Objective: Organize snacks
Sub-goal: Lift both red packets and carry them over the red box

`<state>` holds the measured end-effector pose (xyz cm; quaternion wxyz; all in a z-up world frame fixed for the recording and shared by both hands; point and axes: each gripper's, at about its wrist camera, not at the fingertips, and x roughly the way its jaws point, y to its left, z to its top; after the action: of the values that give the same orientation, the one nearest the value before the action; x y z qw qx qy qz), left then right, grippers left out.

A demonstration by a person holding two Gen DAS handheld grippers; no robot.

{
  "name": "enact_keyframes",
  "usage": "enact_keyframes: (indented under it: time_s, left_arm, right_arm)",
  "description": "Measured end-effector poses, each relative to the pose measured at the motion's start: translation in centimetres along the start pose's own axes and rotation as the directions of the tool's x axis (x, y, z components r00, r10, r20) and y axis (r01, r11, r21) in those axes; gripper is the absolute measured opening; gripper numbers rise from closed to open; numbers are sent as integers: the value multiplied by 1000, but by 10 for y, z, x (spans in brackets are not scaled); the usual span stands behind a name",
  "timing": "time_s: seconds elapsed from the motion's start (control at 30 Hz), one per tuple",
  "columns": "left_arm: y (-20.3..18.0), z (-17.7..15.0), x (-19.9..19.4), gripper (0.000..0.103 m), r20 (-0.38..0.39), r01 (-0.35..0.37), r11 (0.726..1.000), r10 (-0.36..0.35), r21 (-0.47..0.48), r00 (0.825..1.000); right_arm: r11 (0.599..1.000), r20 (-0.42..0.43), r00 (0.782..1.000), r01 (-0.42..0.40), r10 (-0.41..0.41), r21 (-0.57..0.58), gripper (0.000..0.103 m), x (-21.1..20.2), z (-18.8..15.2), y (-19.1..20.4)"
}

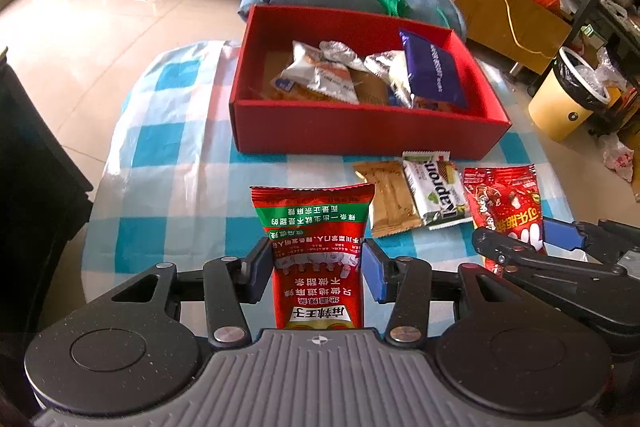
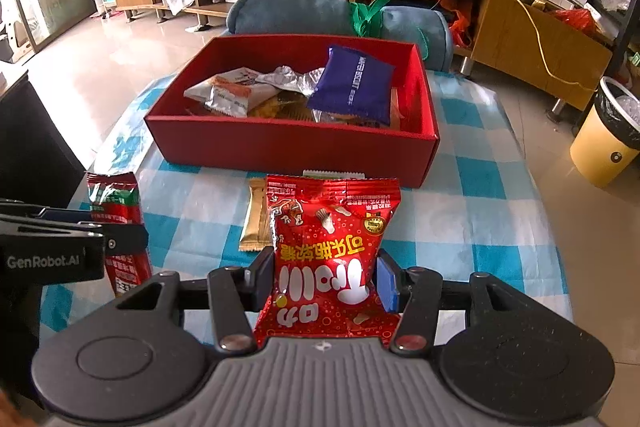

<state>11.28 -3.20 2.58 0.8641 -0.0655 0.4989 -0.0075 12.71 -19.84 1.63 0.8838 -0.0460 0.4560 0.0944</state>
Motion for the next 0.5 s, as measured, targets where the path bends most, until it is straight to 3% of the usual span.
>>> enact_keyframes:
  time_s: [0.5]
  left_arm:
    - [-12,30,-11,55,65,3,1000,-5,27,998]
  right_arm:
    - [1000,65,998,-2,1,11,48,-10,27,-6]
